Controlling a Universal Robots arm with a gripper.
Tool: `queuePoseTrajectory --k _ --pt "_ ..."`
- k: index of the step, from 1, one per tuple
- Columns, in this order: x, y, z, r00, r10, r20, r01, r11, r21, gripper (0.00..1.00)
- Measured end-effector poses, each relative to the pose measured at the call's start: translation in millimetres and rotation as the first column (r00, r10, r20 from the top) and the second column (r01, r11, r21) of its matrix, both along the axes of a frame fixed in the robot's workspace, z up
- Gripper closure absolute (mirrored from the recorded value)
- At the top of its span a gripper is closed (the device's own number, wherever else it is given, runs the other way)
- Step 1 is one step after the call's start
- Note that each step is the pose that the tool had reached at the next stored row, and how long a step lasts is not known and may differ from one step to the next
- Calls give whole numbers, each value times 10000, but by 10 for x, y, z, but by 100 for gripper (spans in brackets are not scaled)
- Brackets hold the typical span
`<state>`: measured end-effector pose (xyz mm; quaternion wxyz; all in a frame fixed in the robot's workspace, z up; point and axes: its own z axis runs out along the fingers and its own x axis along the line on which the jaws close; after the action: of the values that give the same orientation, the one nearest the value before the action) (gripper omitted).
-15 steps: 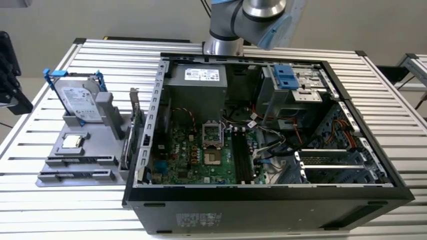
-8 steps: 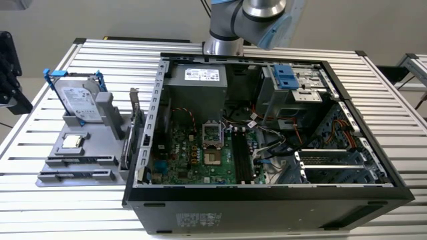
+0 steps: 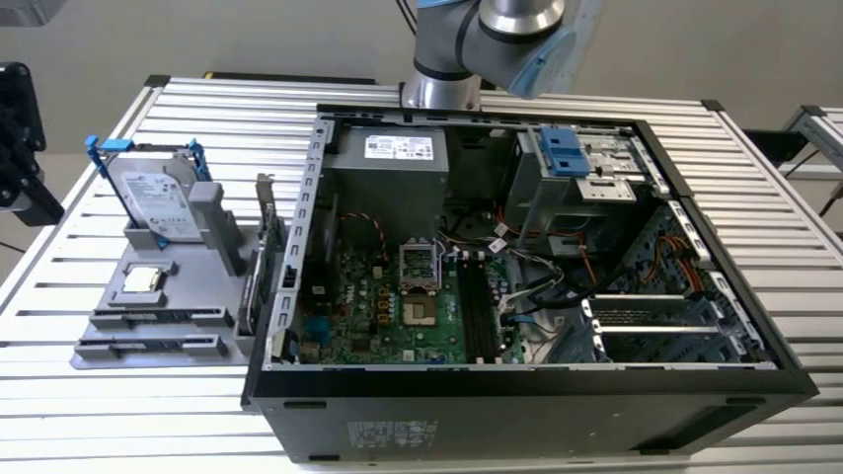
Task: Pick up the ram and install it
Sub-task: 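Pick up the ram and move it above insertion slot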
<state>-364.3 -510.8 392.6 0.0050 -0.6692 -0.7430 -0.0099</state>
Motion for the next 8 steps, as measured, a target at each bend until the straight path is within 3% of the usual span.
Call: queuePoseTrajectory --k 8 --pt "-6 0 0 9980 -637 -7 637 9980 0 100"
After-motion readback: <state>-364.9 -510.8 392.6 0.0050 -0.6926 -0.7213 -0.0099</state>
